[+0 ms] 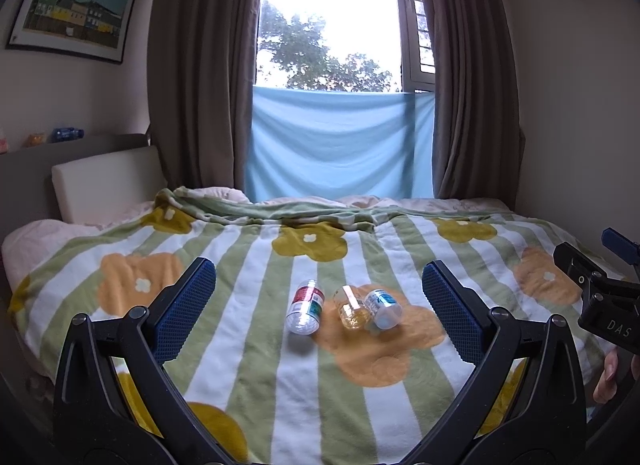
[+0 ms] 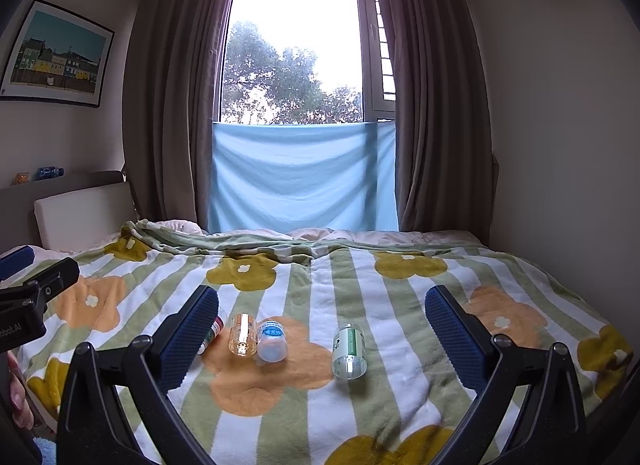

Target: Flip cup upside down

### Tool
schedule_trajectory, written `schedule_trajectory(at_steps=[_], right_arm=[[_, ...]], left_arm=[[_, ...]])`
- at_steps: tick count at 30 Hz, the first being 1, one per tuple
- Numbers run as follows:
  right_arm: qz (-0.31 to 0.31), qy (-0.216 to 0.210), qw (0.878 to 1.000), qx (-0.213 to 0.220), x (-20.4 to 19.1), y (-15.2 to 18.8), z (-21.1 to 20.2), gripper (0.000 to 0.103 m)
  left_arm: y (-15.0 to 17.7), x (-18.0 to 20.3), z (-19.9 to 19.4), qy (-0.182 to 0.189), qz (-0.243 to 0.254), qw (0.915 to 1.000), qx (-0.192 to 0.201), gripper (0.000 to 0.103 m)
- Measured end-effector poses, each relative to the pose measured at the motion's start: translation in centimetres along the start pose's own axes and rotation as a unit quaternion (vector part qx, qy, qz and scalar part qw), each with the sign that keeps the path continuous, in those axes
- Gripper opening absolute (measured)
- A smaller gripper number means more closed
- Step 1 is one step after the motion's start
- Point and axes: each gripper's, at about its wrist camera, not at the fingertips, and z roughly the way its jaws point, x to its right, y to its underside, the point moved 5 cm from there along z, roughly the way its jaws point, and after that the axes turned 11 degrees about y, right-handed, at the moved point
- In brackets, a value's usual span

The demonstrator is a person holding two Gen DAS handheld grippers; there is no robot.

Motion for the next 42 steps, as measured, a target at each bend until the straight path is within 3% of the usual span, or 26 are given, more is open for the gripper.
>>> schedule_trajectory(at_steps=[21, 25, 31, 36, 39, 42], right_arm=[[-0.005, -0.004, 1.0, -0.008, -0.4, 0.8, 0.2, 0.103], [-0.01, -0.007, 1.0, -0.015, -0.3, 1.4, 1.0, 0.103], [-0.018, -0.008, 1.0, -0.025, 0.0, 2.2, 2.1, 0.103], [-0.02, 0.002, 0.999, -0.04, 0.7, 3.0, 4.1, 0.103], [-0.021, 0.01, 0.998, -0.057, 1.2, 3.7, 5.8, 0.103], [-0.025, 0.02, 0.997, -0.069, 1.6, 4.6, 7.3, 0.103]], left_arm=[[0.2, -0.6, 1.1, -0.002, -0.007, 0.9998, -0.02, 0.103], [0.5, -1.6, 4.1, -0.011, -0.001, 0.9988, -0.048, 0.103], [0.4, -3.8, 12.3, -0.008, 0.018, 0.9937, -0.11, 0.103], [1.8, -6.1, 22.7, 0.009, 0.031, 0.9767, -0.212, 0.103], [4.1, -7.6, 29.2, -0.001, 0.052, 0.9585, -0.281, 0.103], [6.8, -9.6, 34.5, 0.01, 0.023, 0.939, -0.343, 0.103]])
